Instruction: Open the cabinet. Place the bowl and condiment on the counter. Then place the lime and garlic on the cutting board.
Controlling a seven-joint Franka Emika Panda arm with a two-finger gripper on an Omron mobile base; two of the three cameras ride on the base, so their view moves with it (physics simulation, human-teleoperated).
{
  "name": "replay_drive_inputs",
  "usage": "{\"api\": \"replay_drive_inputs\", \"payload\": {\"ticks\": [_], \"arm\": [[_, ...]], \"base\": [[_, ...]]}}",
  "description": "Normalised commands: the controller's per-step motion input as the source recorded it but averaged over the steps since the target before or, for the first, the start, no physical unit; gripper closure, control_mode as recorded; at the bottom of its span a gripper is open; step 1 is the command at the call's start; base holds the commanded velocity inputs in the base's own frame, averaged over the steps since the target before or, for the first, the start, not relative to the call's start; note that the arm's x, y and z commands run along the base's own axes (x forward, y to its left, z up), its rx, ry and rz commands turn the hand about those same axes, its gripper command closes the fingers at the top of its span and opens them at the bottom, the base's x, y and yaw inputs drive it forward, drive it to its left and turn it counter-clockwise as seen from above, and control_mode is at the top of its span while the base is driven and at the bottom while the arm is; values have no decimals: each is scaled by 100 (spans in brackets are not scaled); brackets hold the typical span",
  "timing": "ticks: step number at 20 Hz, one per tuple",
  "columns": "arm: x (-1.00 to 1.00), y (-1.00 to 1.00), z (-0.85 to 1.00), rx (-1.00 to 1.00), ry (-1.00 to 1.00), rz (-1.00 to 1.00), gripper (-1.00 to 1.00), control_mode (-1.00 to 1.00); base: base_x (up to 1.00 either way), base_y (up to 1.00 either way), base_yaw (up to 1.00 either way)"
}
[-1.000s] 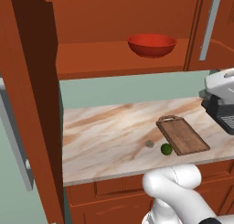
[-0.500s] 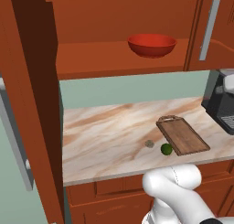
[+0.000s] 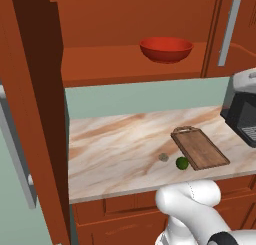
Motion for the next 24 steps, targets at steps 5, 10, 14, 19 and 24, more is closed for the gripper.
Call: {"api": "replay_drive_inputs", "payload": {"ticks": [5,10,14,19,24], "arm": [[24,-20,0,-8,-2,-19,-100,-100],[28,-24,0,-1,-6,-12,-100,-100],[25,-19,0,0,-10,-7,-100,-100],[28,-9,0,0,-13,-3,-100,-100],[32,-8,0,0,-9,-1,-100,-100]], "base": [[0,0,0],[0,0,0],[0,0,0],[0,0,0],[0,0,0]]}}
